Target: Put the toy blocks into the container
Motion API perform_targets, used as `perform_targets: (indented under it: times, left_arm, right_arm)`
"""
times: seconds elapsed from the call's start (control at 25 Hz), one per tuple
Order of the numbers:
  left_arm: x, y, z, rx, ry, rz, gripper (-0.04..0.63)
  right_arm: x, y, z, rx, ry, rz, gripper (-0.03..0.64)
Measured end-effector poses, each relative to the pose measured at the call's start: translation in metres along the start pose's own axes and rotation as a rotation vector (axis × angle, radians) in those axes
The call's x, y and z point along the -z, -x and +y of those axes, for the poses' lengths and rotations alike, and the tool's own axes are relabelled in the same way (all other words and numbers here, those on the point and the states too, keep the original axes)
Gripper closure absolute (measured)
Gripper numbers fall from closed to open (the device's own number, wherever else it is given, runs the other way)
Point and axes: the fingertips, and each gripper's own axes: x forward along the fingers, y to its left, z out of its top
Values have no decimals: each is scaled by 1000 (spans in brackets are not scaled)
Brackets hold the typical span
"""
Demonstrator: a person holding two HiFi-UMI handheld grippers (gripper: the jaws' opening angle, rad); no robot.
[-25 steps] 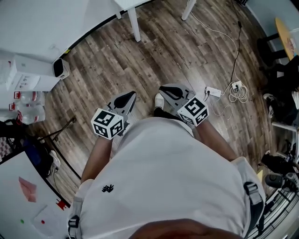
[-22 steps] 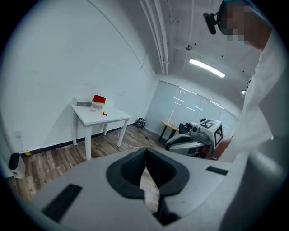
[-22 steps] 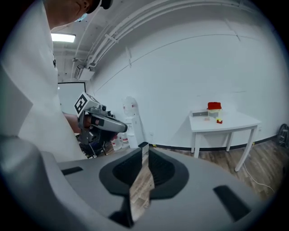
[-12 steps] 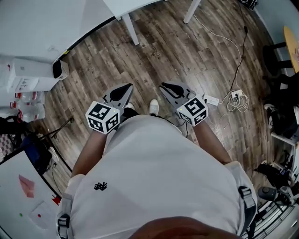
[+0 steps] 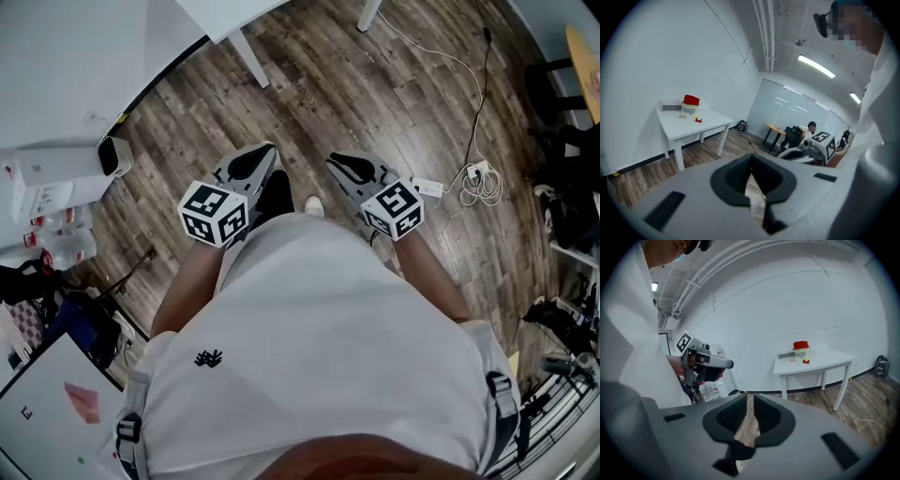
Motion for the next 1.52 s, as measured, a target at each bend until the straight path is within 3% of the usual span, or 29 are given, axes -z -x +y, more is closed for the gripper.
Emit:
perform_targets:
  times: [0.28,0.52,0.64,0.92,1.52]
  left_arm:
    - [-52,-38,65,55,-4,-55,588]
    - [-78,-37,139,45,-60,-47,589]
    - [-84,-33,175,45,-49,-48,589]
    - [-99,-30,227,-19,24,-87,589]
    - [-146,-56,316,-261,98,-135,589]
  right_arm:
    - [-32,-45,-55,68,-35,38,572]
    - [-91,-113,-94,58,42,56,568]
    - [-111,-148,-106,56,77,61,566]
    - [-136,-201,-142,41,133,99,530]
    - [-160,-296,-316,-4,225,190,471]
